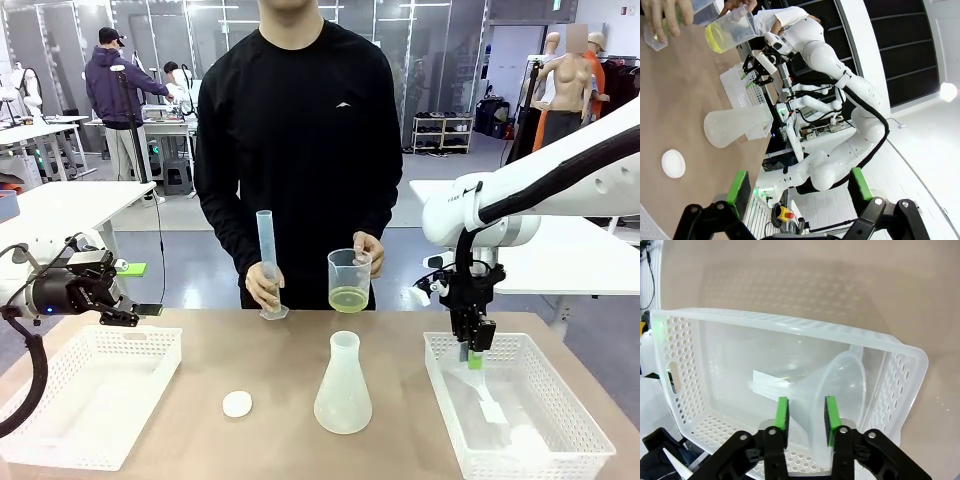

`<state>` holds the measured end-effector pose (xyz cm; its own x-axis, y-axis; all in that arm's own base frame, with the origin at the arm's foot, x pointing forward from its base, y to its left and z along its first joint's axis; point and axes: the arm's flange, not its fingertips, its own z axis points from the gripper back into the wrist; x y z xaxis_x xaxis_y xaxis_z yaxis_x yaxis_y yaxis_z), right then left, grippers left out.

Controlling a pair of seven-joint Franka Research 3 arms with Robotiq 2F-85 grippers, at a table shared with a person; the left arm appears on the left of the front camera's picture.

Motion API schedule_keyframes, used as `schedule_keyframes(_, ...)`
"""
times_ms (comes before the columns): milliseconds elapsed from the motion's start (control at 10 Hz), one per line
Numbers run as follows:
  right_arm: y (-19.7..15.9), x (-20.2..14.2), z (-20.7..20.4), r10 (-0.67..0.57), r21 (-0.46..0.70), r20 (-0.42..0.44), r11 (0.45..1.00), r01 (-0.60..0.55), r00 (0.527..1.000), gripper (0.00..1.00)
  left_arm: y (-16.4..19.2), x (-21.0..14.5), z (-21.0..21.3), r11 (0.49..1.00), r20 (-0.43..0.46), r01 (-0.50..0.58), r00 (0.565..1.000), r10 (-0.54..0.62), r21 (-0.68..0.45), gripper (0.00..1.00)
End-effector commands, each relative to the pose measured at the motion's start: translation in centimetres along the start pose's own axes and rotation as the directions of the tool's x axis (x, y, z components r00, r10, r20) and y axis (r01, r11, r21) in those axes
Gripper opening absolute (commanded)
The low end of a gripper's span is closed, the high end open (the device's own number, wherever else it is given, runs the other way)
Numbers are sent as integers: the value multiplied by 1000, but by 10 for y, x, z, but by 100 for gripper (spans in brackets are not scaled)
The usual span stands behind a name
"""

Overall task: Prepare the solutions needed for the experiment.
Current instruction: Pick up the Plastic Funnel and insert it into the Big flask.

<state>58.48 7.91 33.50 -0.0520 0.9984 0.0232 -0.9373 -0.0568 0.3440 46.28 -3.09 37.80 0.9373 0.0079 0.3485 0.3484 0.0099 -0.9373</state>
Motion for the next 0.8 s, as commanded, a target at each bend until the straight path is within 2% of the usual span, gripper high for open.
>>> schedule_keyframes(0,8,2,1,-2,0,3,1000,2,1000,0,-3,-1,0,1000,5,2,1000,-2,-4,100)
schedule_keyframes(100,11,5,1,5,-8,-5,1000,-5,1000,4,-3,-1,0,1000,5,2,1000,-2,-4,100)
schedule_keyframes(300,24,14,5,-43,-41,-36,998,42,998,0,-3,-1,0,1000,5,2,1000,-2,-4,100)
schedule_keyframes(400,35,23,10,-111,-62,-85,992,105,990,0,-3,-1,0,1000,5,2,1000,-2,-4,100)
schedule_keyframes(600,70,44,34,-208,-176,-116,967,186,971,0,-3,-1,0,1000,5,2,1000,-2,-4,100)
schedule_keyframes(700,90,55,49,-259,-276,-116,936,219,959,0,-3,-1,0,1000,5,2,1000,-2,-4,100)
